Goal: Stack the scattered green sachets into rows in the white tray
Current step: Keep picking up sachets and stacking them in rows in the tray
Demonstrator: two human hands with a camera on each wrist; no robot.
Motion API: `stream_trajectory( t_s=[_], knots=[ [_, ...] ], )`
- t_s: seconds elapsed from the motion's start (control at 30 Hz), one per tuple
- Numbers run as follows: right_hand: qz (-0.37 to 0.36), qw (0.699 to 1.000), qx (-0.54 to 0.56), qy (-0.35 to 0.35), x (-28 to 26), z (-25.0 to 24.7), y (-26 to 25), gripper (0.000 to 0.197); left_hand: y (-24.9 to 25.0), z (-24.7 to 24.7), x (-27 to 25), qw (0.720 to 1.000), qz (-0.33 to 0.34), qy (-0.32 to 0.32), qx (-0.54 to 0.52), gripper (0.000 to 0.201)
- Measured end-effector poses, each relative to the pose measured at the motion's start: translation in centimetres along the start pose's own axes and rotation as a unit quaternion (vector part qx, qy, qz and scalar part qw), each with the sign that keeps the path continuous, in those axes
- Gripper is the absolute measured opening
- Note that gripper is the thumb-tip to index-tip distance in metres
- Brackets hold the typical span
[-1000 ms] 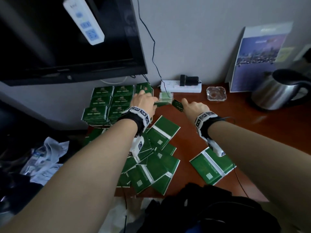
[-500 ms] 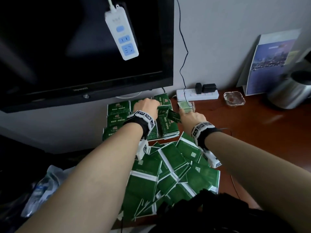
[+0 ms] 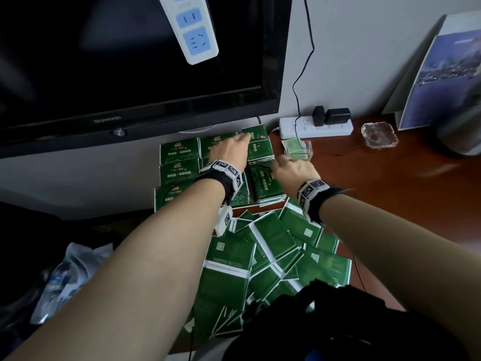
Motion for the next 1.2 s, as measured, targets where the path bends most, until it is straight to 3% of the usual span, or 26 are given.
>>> stream_trajectory(
  t_s=[0.2,0.3,0.43,0.67,0.87,0.97,1.07,1.2],
  knots=[
    [-0.063,0.997,-0.048,-0.017,2.0,2.1,-3.1,0.032,-0.2,3.1,1.8,0.999,0.016,-0.028,-0.004,0.057],
    [-0.062,0.996,-0.058,-0.022,2.2,2.6,-3.7,0.028,-0.1,4.1,2.6,0.999,0.033,-0.029,0.005,0.057],
    [-0.064,0.996,-0.035,-0.057,2.4,3.4,-4.7,0.039,0.0,5.5,3.6,0.998,0.044,-0.049,0.008,0.059],
    [-0.020,0.995,0.063,-0.071,3.1,4.9,-4.6,0.039,0.0,9.1,3.5,0.993,0.061,-0.094,0.026,0.058],
    [0.026,0.990,0.140,-0.021,3.2,4.4,-3.2,0.036,-0.4,9.8,2.5,0.991,0.055,-0.118,0.028,0.058],
    [0.101,0.974,0.204,-0.023,3.7,5.1,-0.9,0.029,-0.6,9.6,2.5,0.992,0.056,-0.107,0.025,0.057],
    [0.178,0.949,0.254,-0.062,4.0,6.7,1.1,0.040,-0.9,9.8,2.7,0.994,0.057,-0.097,0.016,0.056],
    [0.211,0.927,0.300,-0.081,4.4,8.0,1.9,0.046,-1.2,9.9,3.4,0.994,0.058,-0.094,0.008,0.055]
  ],
)
Point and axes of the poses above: each hand's wrist, its own x-axis towards the middle knuckle, its own z-axis out of the palm, y = z × x, the point moved 10 cm from there along x, towards the middle knuckle, and after that the axes turned 13 degrees about -x, right-handed, at the moved point
